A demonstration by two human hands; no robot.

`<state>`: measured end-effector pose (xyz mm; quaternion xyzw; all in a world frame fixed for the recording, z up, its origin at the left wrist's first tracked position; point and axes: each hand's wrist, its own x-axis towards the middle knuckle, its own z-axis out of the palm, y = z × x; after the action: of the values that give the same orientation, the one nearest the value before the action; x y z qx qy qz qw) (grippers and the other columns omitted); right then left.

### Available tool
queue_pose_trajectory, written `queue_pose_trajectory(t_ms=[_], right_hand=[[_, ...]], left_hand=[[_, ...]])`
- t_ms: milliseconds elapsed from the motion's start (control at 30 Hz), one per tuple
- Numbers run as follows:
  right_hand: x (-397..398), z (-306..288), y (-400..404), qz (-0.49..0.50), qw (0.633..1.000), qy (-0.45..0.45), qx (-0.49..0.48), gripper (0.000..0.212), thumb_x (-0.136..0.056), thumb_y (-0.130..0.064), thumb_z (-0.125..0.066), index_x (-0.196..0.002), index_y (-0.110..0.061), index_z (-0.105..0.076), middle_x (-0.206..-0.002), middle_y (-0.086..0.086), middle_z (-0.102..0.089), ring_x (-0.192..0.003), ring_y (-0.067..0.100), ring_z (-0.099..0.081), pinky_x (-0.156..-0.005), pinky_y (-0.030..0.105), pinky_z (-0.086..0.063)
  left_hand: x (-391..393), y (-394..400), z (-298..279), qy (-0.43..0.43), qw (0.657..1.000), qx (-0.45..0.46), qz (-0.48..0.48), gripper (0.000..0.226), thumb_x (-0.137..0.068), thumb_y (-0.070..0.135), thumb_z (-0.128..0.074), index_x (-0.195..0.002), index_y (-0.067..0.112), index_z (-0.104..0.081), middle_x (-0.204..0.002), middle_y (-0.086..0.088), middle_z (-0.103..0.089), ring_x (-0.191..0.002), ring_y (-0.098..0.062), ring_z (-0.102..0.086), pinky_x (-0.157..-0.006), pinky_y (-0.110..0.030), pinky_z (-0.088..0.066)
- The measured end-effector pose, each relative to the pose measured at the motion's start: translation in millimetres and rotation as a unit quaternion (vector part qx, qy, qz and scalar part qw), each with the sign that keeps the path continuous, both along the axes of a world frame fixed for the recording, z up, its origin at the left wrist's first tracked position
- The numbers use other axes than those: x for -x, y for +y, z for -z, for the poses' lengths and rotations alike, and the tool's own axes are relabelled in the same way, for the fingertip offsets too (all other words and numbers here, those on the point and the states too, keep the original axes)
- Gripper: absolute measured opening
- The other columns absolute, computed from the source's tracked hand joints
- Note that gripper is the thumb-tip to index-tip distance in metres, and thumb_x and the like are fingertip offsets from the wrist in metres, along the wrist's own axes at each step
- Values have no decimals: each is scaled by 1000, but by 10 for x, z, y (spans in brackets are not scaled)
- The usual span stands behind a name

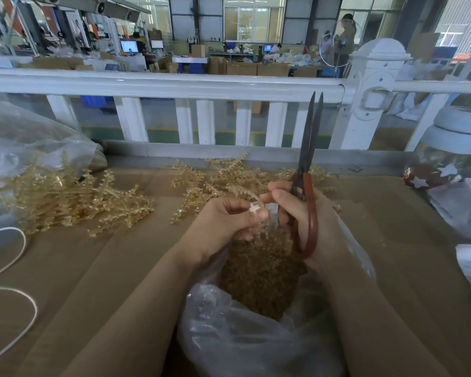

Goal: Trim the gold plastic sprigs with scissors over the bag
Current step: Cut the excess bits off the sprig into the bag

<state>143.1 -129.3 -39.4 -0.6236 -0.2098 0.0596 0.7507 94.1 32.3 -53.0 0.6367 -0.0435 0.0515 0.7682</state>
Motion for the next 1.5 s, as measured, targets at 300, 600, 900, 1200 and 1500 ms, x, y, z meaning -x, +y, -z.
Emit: queue_pose_trajectory(t_ms=[300,600,900,1200,1500], right_hand=[[12,-20,14,-23,1000,-1,-14,11,-95,-9,-63,-101,-11,-73,-93,5,-77,-61,10,-63,-52,20,-51],[49,-49,27,-10,1000,-10,25,6,-95,-12,-67,-96,-12,-72,-78,6,-73,-65,16,-66,-48,21,-48],[118,-120,6,-9,997,-19,77,32,-95,-33,-61,-95,-3,-70,-86,5,-76,-66,22,-59,-50,23,-46],[99,-109,10,-11,995,-32,95,19,-94,-15,-66,-102,1,-70,-79,3,-75,-58,7,-59,-47,18,-45],[80,-99,30,-12,996,-23,91,18,-94,-17,-65,-100,-1,-69,-76,-1,-74,-57,6,-61,-46,16,-46]], left_hand=[[18,66,-47,0,999,54,6,5,-81,8,-71,-83,3,-72,-89,-20,-69,-82,-30,-62,-85,-41,-51],[39,33,-115,-61,996,50,-45,17,-80,7,-69,-87,3,-55,-74,-11,-65,-66,-18,-66,-61,-30,-57],[13,143,-131,-160,962,-61,-212,31,-81,-9,-72,-84,10,-48,-80,-21,-52,-70,-29,-48,-65,-34,-45],[20,168,-149,-161,971,-5,-175,39,-69,-1,-78,-82,12,-44,-79,-19,-57,-69,-23,-61,-68,-27,-55],[19,144,-127,-120,984,46,-121,41,-67,1,-77,-93,11,-47,-65,-7,-67,-59,-15,-64,-63,-24,-53]])
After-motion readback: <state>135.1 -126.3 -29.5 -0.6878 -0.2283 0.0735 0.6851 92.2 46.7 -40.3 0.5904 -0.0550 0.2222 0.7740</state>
